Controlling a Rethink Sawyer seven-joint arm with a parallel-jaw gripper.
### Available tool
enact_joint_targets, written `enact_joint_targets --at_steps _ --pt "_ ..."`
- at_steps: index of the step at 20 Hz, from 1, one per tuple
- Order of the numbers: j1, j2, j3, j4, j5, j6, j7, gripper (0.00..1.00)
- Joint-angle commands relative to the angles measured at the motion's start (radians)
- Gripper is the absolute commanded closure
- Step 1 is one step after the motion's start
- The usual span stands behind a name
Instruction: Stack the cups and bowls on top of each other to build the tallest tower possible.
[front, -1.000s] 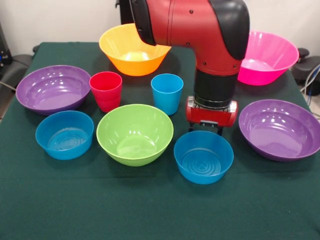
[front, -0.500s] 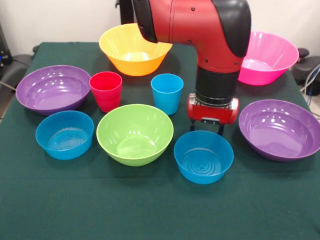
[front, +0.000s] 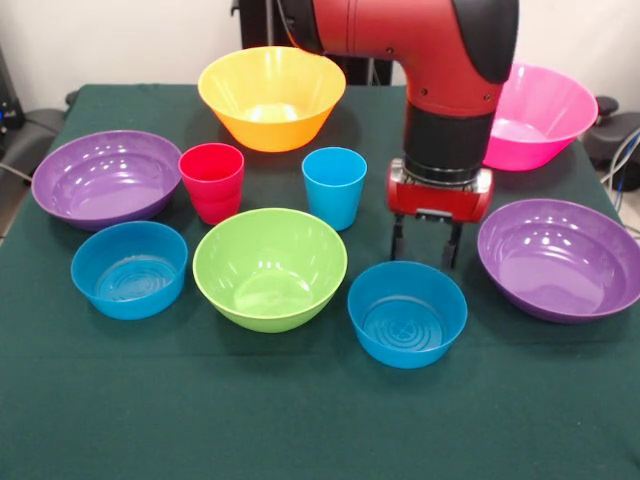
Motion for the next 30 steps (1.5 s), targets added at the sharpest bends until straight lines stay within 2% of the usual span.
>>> enact_joint_targets --at_steps 1,10,19,30 --pt "0.017 -0.028 0.062 0.072 0.05 0.155 0.179 0.0" --pt "0.031 -0.115 0.033 0.149 0.064 0.218 0.176 0.0" --pt "0.037 -0.198 0.012 0.246 0.062 0.225 0.182 0.0" --pt "0.014 -0.233 0.001 0.282 0.047 0.22 0.152 0.0"
